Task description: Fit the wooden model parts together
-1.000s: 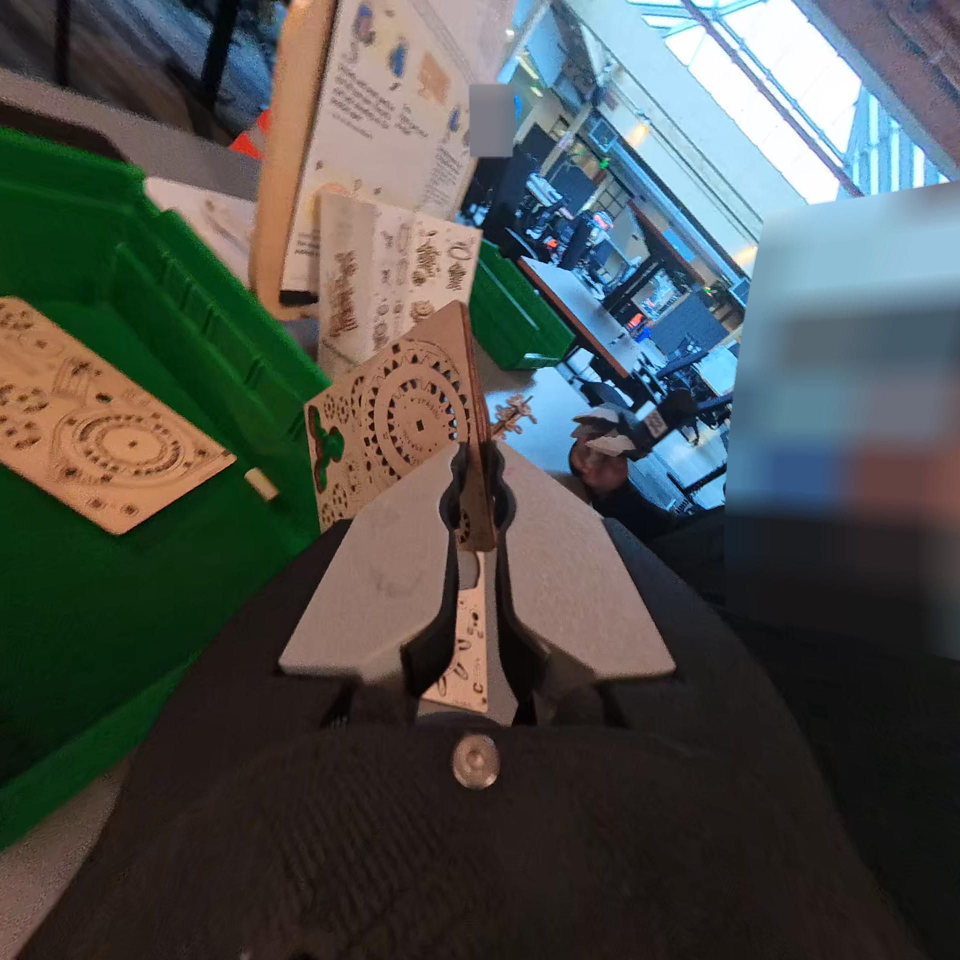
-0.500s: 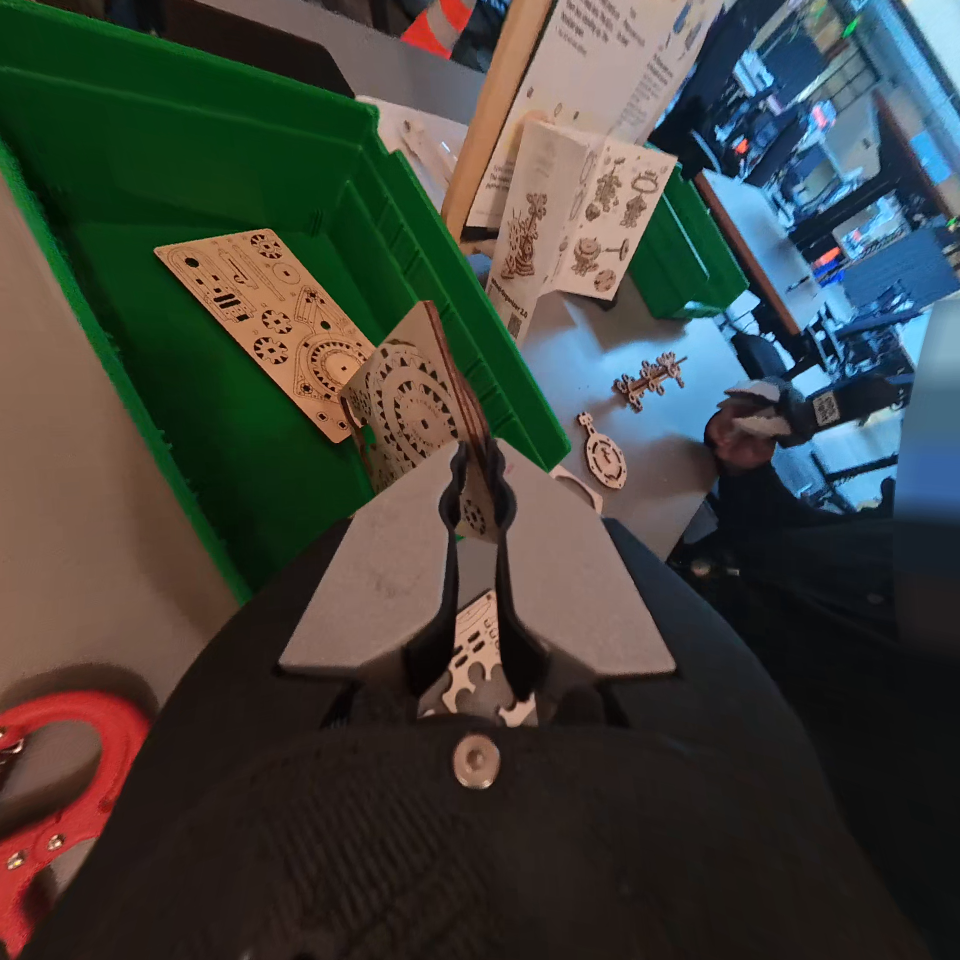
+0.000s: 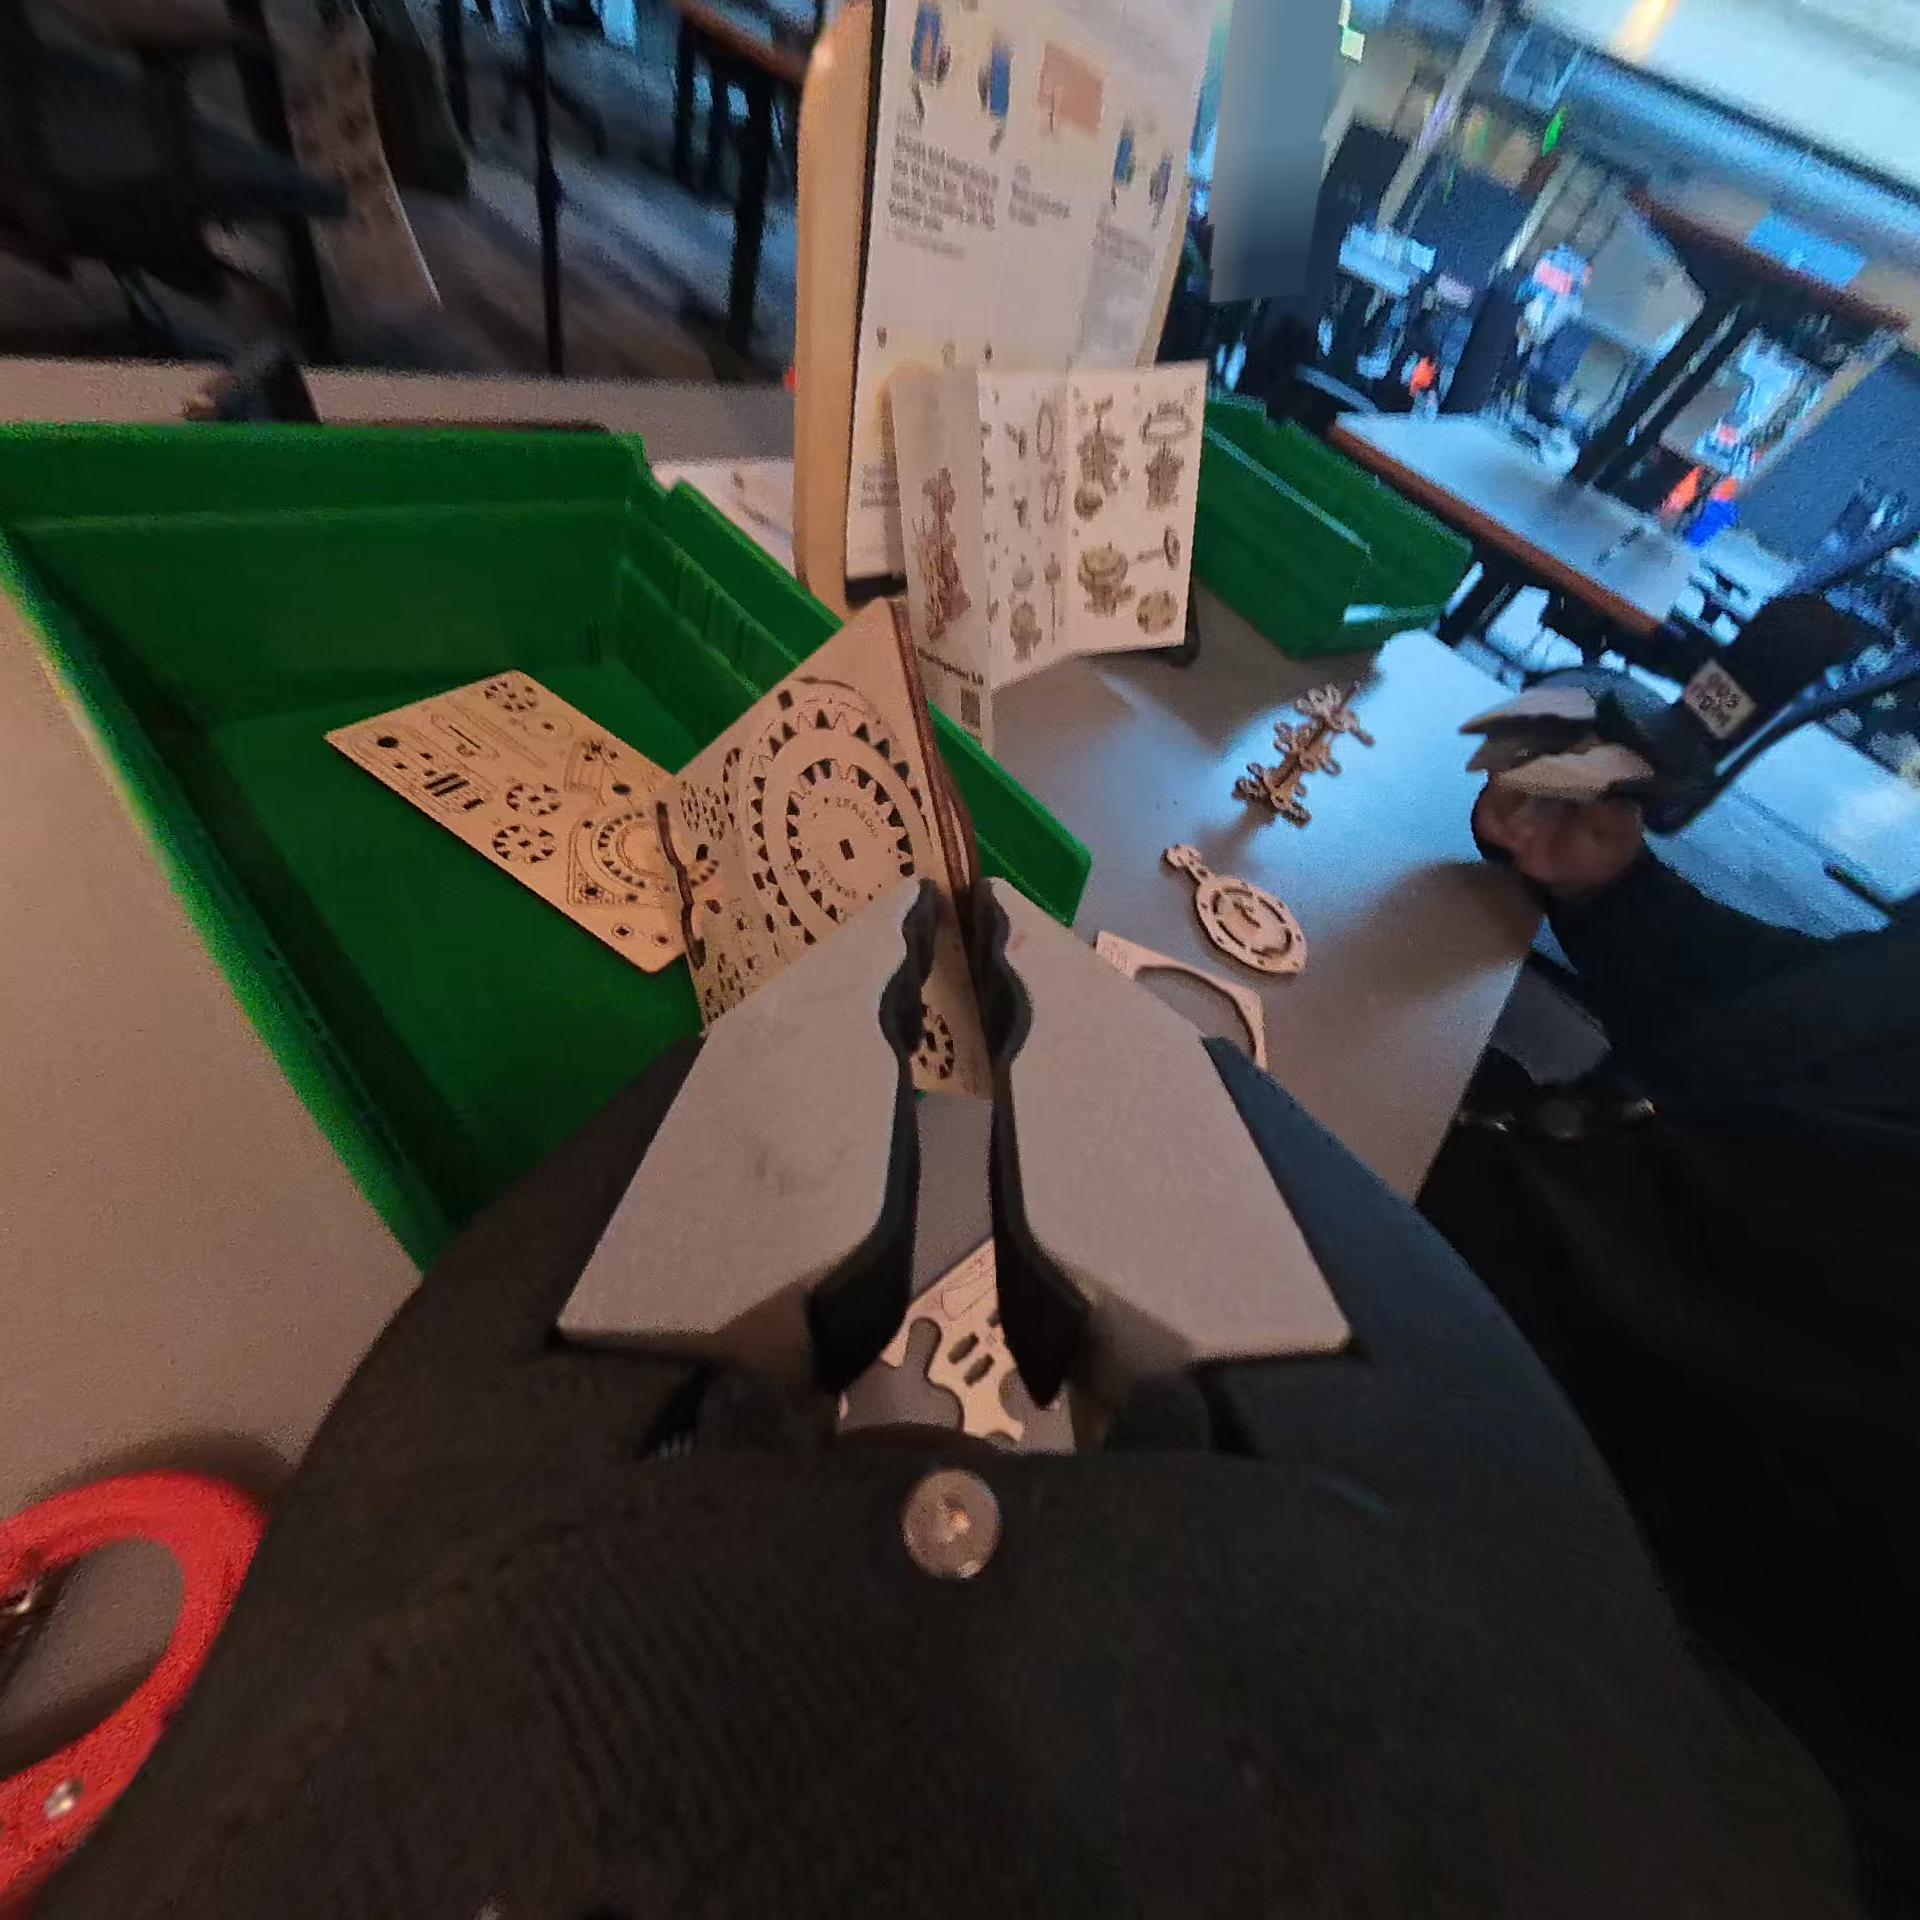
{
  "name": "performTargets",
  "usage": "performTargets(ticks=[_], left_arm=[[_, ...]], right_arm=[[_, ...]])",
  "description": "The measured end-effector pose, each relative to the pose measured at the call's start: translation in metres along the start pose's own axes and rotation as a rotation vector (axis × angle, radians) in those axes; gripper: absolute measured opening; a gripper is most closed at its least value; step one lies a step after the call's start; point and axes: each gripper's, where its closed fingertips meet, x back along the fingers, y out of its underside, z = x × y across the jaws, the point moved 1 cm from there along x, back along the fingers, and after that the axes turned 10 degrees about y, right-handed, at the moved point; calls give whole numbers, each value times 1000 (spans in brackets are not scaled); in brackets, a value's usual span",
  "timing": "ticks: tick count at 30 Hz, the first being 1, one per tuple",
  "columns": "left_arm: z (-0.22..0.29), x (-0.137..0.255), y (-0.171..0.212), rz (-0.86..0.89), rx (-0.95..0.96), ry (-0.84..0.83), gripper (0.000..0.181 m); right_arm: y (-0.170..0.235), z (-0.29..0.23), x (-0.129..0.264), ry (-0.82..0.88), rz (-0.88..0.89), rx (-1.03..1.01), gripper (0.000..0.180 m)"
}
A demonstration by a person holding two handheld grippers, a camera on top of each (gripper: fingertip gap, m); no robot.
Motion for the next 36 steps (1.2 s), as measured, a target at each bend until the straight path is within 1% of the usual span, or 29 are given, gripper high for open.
performTargets(ticks=[2, 5, 7, 8, 10, 14, 19, 24, 31, 36], left_arm=[[2, 9, 5, 116, -32, -36, 4], [9, 26, 11, 367, -39, -59, 3], [11, 39, 20, 502, -39, -95, 4], [12, 44, 26, 551, -39, -119, 4], [13, 50, 39, 589, -21, -154, 3], [21, 46, 59, 561, 17, -179, 3], [18, 30, 82, 397, 43, -277, 3], [19, 17, 93, 289, 28, -296, 3], [16, 14, 100, 227, 15, -319, 3], [14, 16, 102, 216, 19, -323, 3]], right_arm=[[0, -1, 0, 1, 0, 5, 29], [0, -1, 0, 0, -2, 7, 29], [0, -2, 1, -4, 0, 6, 29], [0, -2, 1, -7, 1, 5, 29], [0, -2, 0, -10, 1, -1, 29], [0, -1, 0, -17, 1, -19, 29], [-1, 0, 0, -18, 2, -23, 29], [-1, 0, 0, -19, 4, -26, 29], [-1, -1, 1, -20, 4, -24, 29], [0, -1, 1, -19, 1, -19, 29]])
